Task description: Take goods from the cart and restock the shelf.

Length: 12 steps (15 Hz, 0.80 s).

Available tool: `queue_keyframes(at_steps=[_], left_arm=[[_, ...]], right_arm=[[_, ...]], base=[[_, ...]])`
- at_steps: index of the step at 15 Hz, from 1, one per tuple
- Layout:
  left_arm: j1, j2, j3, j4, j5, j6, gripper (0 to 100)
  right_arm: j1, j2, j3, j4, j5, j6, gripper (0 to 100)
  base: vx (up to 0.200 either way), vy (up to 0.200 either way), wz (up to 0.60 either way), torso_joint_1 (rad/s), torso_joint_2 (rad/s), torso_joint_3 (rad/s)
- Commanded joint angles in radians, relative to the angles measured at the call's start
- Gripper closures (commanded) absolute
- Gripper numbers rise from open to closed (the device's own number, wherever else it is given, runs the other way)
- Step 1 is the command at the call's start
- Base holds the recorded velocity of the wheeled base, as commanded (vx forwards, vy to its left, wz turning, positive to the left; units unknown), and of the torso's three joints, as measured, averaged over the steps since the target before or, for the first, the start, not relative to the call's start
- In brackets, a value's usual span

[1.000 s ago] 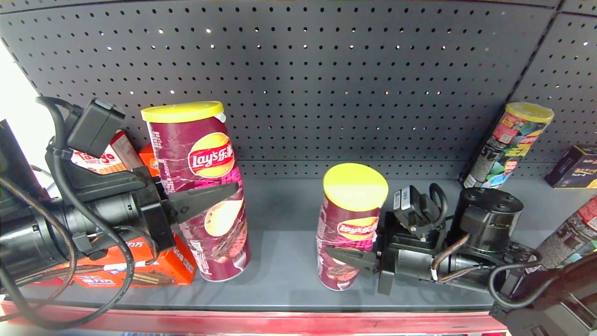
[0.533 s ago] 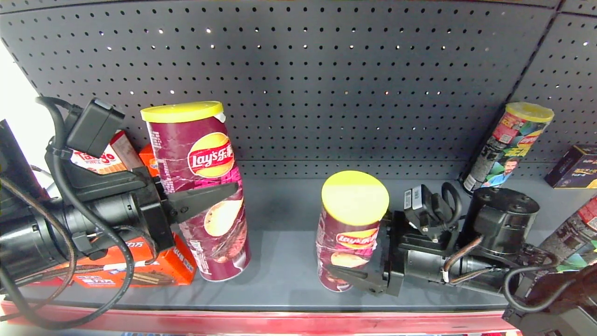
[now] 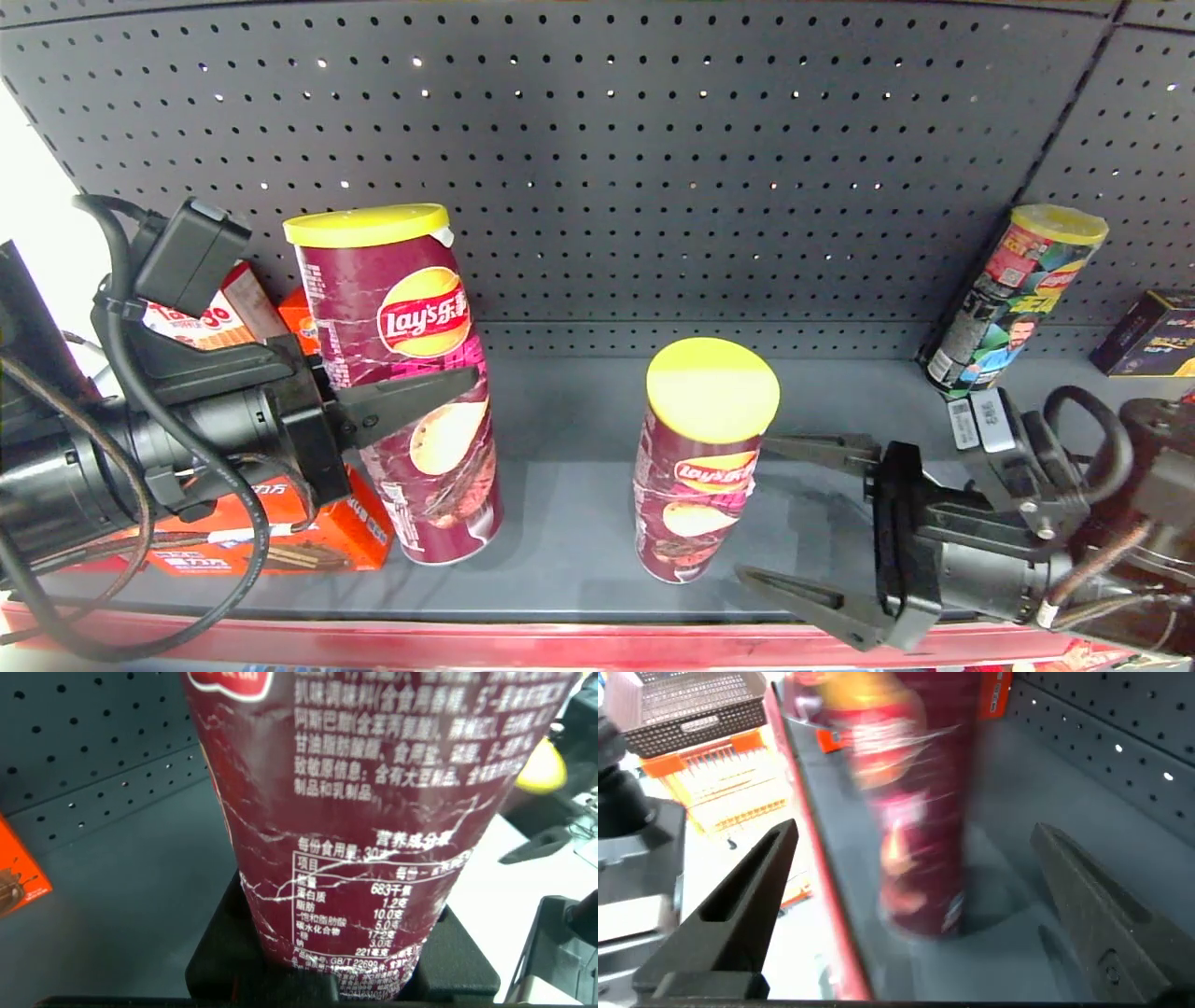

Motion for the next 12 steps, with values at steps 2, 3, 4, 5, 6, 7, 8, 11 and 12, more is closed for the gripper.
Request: queue_keyframes(at_steps=[2, 3, 4, 5, 6, 7, 8, 11, 12], left_arm=[[0.000, -0.002, 0.026, 0.000, 0.001, 0.000, 100], [0.000, -0.010, 0.032, 0.000, 0.000, 0.000, 100], [0.000, -0.028, 0.034, 0.000, 0.001, 0.000, 100], [0.001, -0.037, 0.032, 0.002, 0.001, 0.000, 100], [0.000, -0.039, 0.032, 0.002, 0.001, 0.000, 100], [0.000, -0.045, 0.032, 0.002, 0.001, 0.000, 100], [0.000, -0.045, 0.034, 0.002, 0.001, 0.000, 100], [0.000, -0.047, 0.034, 0.002, 0.001, 0.000, 100], [0.000, -0.053, 0.034, 0.005, 0.003, 0.000, 100]], right_arm=[[-0.001, -0.157, 0.096, 0.007, -0.039, 0.000, 0], [-0.002, -0.184, 0.111, 0.008, -0.054, 0.002, 0], [-0.002, -0.220, 0.133, 0.011, -0.079, 0.002, 0], [-0.002, -0.255, 0.164, 0.017, -0.106, 0.002, 0], [-0.004, -0.276, 0.182, 0.020, -0.120, 0.002, 0], [-0.048, -0.318, 0.219, 0.020, -0.134, 0.002, 0], [-0.076, -0.359, 0.245, 0.022, -0.136, 0.002, 0], [-0.174, -0.476, 0.346, 0.057, -0.136, 0.000, 0], [-0.231, -0.563, 0.348, 0.152, -0.139, -0.003, 0]], base=[[0.000, 0.000, 0.00, 0.000, 0.00, 0.000], [0.000, 0.000, 0.00, 0.000, 0.00, 0.000], [0.000, 0.000, 0.00, 0.000, 0.00, 0.000], [0.000, 0.000, 0.00, 0.000, 0.00, 0.000], [0.000, 0.000, 0.00, 0.000, 0.00, 0.000], [0.000, 0.000, 0.00, 0.000, 0.00, 0.000], [0.000, 0.000, 0.00, 0.000, 0.00, 0.000], [0.000, 0.000, 0.00, 0.000, 0.00, 0.000], [0.000, 0.000, 0.00, 0.000, 0.00, 0.000]])
